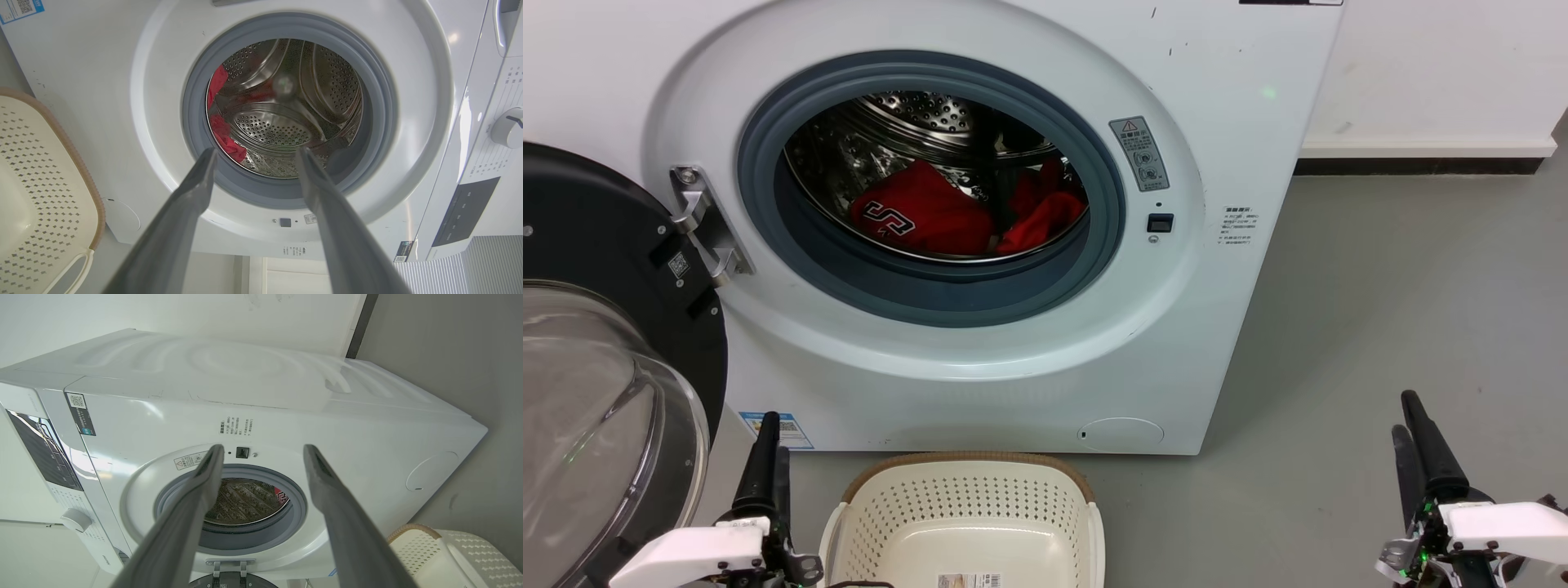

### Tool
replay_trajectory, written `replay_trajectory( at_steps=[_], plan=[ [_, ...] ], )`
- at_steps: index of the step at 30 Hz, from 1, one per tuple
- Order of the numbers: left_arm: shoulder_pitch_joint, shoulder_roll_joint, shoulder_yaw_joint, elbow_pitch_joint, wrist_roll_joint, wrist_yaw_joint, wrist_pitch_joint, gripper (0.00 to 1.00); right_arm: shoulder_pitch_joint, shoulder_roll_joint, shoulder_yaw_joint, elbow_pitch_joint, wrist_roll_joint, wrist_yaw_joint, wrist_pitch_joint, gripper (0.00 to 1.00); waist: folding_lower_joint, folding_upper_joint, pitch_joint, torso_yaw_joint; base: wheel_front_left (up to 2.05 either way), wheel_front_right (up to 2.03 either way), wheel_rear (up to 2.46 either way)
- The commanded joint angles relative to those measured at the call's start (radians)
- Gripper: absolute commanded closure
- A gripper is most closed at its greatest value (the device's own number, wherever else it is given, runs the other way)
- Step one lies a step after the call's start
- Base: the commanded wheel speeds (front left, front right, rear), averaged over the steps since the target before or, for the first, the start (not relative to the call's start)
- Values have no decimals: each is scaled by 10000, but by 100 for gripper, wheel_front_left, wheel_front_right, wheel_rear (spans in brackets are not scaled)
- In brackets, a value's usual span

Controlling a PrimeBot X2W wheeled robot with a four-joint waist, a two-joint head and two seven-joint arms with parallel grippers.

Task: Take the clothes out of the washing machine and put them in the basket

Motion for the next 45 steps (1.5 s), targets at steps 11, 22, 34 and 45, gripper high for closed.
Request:
replay_trajectory(
  at_steps=[11,22,34,45],
  plan=[
    [-205,24,715,-903,2283,390,-534,0,-233,-45,-613,-1097,-4295,0,-552,0,0,0,32,0,0,0,0],
    [47,28,42,-2617,4968,1487,-894,0,-183,-46,-196,-2427,-7321,1,-911,0,0,0,95,-7,0,0,0],
    [413,34,-729,-3121,7369,1886,-1282,0,77,-47,263,-3182,-9963,0,-1301,0,0,0,122,5,0,0,0],
    [593,37,-1397,-3495,9439,2074,-1608,0,262,-49,446,-3356,-11504,0,-1622,0,0,0,146,29,0,0,0]
  ],
)
